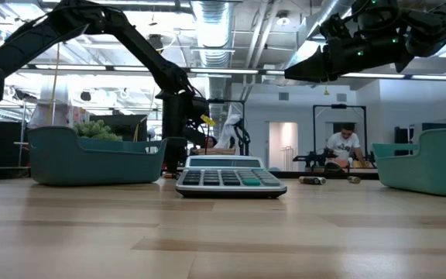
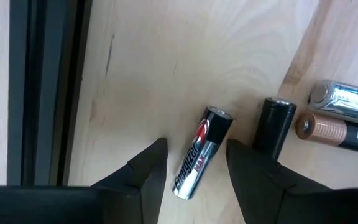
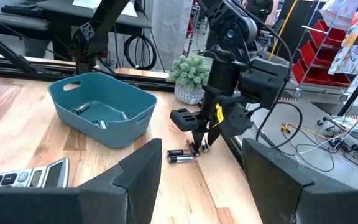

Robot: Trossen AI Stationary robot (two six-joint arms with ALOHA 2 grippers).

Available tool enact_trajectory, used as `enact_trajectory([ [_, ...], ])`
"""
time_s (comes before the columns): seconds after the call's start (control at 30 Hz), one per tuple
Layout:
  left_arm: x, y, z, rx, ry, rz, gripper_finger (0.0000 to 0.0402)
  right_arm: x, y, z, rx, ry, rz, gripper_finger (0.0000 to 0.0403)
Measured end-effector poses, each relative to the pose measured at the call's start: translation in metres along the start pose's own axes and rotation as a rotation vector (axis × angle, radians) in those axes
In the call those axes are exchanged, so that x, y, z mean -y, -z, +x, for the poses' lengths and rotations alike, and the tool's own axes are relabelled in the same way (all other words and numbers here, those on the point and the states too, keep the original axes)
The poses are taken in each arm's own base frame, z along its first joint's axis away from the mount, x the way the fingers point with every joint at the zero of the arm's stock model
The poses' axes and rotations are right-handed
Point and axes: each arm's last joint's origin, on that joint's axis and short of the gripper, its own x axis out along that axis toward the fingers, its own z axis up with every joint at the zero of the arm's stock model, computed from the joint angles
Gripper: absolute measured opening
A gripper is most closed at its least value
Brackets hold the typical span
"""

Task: Sort batteries
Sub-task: Put the silver/black battery into the blue bin

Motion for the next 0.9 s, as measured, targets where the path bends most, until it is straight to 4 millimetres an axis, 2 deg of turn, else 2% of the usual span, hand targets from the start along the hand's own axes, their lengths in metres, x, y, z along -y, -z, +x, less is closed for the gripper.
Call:
enact_trajectory([
  [0.13, 0.0, 0.001, 0.003, 0.01, -0.001, 0.004, 0.0131, 0.0, 0.0, 0.0, 0.0, 0.0, 0.0, 0.0237],
  [0.43, 0.0, 0.001, 0.006, 0.017, -0.004, 0.032, 0.0038, 0.0, 0.0, 0.0, -0.002, 0.0, -0.003, 0.0237],
  [0.6, 0.0, 0.0, 0.006, 0.016, -0.006, 0.037, 0.0038, 0.0, 0.001, 0.0, -0.009, -0.002, -0.013, 0.0237],
  [0.73, -0.001, -0.003, -0.003, 0.009, -0.003, 0.021, 0.0038, 0.0, 0.001, 0.0, -0.009, -0.001, -0.014, 0.0237],
  [0.83, 0.0, -0.007, -0.014, 0.034, -0.019, 0.024, 0.0038, 0.0, 0.001, 0.0, -0.008, -0.001, -0.016, 0.0237],
  [0.9, 0.003, -0.008, -0.031, 0.076, -0.041, 0.02, 0.0038, 0.0, 0.001, 0.0, -0.008, -0.001, -0.016, 0.0237],
])
